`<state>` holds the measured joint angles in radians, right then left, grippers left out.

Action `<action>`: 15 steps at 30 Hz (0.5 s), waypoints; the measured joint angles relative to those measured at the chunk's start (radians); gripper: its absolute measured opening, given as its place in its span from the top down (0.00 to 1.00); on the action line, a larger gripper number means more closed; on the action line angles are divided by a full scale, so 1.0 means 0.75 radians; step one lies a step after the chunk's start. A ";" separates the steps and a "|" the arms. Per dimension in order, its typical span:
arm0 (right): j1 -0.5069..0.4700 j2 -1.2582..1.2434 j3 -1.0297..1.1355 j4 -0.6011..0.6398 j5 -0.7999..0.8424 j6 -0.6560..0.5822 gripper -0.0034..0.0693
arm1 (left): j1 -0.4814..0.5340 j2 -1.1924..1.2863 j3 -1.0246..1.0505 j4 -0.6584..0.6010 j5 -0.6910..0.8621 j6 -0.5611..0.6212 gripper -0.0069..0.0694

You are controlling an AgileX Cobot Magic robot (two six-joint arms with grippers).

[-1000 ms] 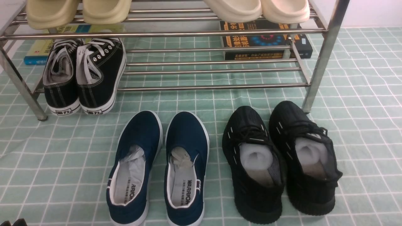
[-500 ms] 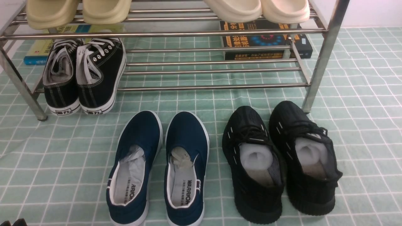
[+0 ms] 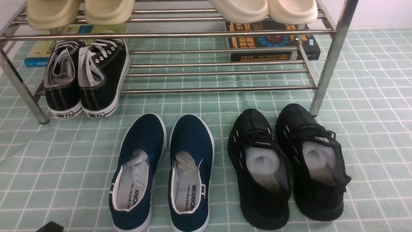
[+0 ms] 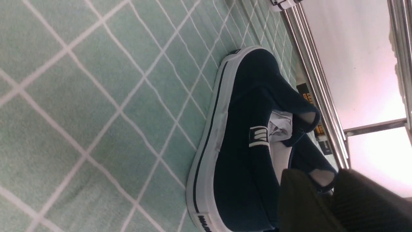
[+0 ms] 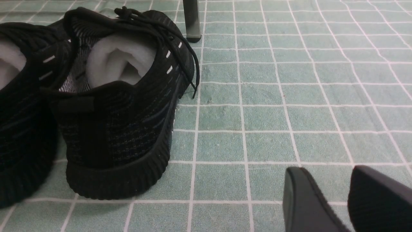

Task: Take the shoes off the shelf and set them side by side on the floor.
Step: 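Grasp the leftmost shoe on the bottom shelf of the shoe rack with the left gripper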

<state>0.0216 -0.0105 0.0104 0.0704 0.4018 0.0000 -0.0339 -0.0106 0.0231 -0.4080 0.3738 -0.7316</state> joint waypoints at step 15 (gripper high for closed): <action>0.000 0.000 0.000 0.000 0.000 0.000 0.63 | 0.000 0.000 -0.054 0.000 0.109 0.147 0.70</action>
<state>0.0216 -0.0105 0.0104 0.0704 0.4018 0.0000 -0.0339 -0.0106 -0.0172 -0.4083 0.4556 -0.6217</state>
